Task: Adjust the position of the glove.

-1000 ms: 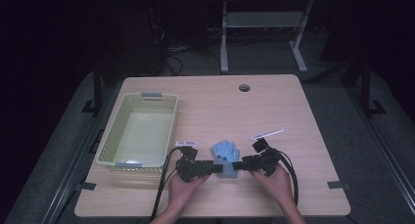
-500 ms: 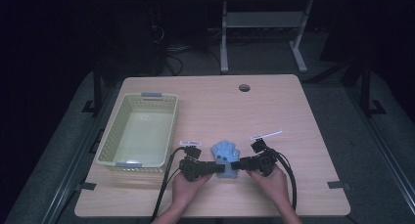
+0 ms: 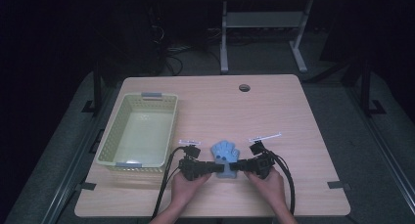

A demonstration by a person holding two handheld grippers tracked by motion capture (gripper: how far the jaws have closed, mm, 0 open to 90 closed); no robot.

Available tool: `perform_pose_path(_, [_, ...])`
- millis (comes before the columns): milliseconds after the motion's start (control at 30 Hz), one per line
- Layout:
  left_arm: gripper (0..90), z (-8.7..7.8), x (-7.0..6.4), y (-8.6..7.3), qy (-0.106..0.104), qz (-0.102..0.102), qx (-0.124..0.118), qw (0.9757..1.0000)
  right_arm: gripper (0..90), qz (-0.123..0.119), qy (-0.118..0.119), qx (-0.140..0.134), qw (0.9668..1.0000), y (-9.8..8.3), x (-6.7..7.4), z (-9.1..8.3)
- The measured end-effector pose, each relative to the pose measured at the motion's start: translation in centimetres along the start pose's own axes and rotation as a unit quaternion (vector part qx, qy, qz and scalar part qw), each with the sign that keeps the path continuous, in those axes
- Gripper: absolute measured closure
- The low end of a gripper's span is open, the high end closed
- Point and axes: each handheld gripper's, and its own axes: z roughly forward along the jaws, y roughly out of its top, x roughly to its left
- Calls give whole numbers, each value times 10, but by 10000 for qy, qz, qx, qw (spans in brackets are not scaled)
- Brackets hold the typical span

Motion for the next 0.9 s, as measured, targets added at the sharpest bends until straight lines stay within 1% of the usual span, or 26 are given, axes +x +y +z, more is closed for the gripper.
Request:
perform_pose_path(33, [572,1,0,0,-24,-10,7,10000,593,23,7,21,10000,0,0,0])
perform_pose_path(100, [592,2,1,0,-73,-56,12,10000,606,12,32,-6,10000,0,0,1])
perform_pose_path(167, [608,3,2,0,-118,-95,4,9999,618,59,51,-43,10000,-1,0,2])
perform_pose_path(233, [620,4,2,0,-143,-141,11,9998,628,140,76,-28,9999,-2,1,2])
perform_pose_path(333, [636,6,3,0,-155,-146,10,9998,641,143,130,-71,9998,-3,0,3])
perform_pose_path(400, [645,6,3,0,-159,-154,5,9998,650,189,148,-61,9997,-3,0,3])
perform_pose_path(533, [663,7,4,2,-210,-221,38,9995,685,259,275,-107,9992,-4,-2,5])
perform_pose_path(667, [688,9,7,4,-332,-303,44,9990,714,219,332,-128,9991,-4,-3,5])
perform_pose_path(833, [711,9,9,6,-419,-314,44,9986,748,148,377,-131,9991,-4,-1,4])
perform_pose_path(900, [719,9,9,7,-445,-307,44,9985,760,149,440,-156,9988,-4,-3,4])
